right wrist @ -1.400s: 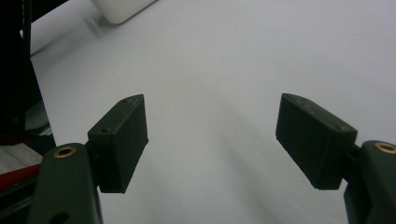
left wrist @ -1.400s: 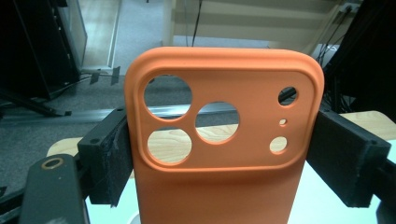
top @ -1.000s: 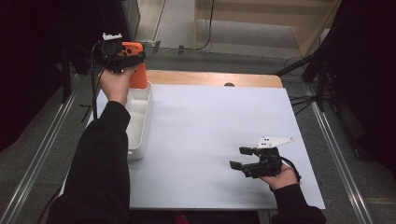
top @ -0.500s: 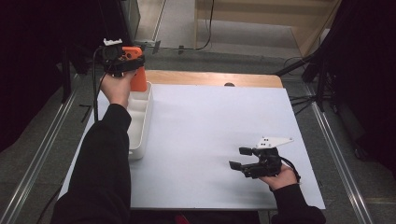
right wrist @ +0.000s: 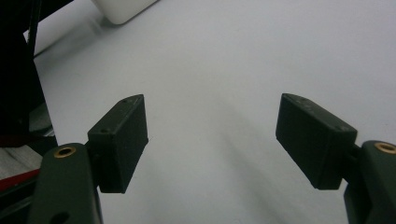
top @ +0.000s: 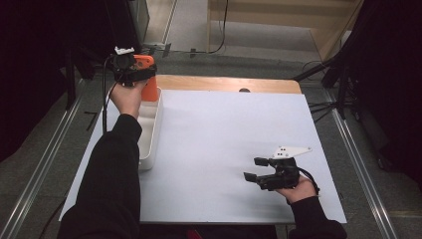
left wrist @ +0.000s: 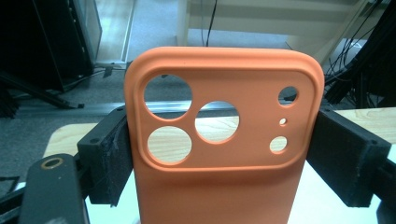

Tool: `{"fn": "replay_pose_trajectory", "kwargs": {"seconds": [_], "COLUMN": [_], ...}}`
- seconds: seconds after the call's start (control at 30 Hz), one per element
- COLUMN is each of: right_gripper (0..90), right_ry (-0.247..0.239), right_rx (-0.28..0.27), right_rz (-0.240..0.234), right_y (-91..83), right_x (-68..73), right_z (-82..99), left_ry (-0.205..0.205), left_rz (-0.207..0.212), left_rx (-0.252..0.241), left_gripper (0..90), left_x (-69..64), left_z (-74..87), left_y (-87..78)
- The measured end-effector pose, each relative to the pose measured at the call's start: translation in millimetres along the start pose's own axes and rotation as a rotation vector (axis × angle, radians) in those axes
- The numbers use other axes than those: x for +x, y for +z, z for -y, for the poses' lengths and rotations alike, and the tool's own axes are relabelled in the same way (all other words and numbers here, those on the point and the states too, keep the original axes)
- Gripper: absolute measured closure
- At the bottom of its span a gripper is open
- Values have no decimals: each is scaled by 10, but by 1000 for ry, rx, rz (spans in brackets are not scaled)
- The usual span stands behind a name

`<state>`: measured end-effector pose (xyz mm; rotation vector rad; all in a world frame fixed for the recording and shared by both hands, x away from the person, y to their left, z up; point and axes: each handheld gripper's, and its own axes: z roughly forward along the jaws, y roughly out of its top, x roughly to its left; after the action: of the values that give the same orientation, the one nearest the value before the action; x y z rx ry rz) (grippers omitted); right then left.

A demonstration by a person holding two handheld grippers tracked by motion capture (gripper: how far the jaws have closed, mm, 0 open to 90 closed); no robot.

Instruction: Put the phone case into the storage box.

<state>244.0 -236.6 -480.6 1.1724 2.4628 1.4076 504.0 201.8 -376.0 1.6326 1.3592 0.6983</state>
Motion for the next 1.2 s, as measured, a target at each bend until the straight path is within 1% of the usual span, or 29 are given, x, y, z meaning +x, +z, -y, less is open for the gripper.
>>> {"fn": "replay_pose_trajectory", "kwargs": {"seconds": [0.07, 0.27, 0.5, 0.63, 0.77, 0.93, 0.97, 1.1, 1.2], "right_gripper": [237, 237, 237, 237, 237, 237, 237, 237, 237], "right_ry": [-1, 1, -4, -4, -1, -2, -2, -5, -3], "right_rx": [0, 2, 1, 1, 2, 4, 4, 8, 7], "right_rz": [-2, -2, -3, -6, -7, -6, -6, -6, -6], "right_y": [3, 2, 8, 10, 12, 18, 19, 21, 24], "right_x": [0, 4, 4, 1, -2, -3, -2, 0, 1], "right_z": [0, 3, 0, -1, -1, -3, -3, -4, -4], "left_ry": [3, 2, 10, 2, 9, 8, 14, 22, 19], "left_rz": [-7, -22, -23, -23, -22, -35, -37, -35, -31], "left_rx": [11, 14, 20, 25, 33, 50, 51, 60, 64], "left_gripper": [162, 161, 161, 161, 160, 160, 160, 160, 159], "left_x": [7, 31, 42, 48, 51, 54, 54, 44, 42], "left_z": [28, 81, 141, 185, 221, 276, 289, 330, 349], "left_y": [24, 55, 78, 97, 115, 146, 150, 172, 181]}}
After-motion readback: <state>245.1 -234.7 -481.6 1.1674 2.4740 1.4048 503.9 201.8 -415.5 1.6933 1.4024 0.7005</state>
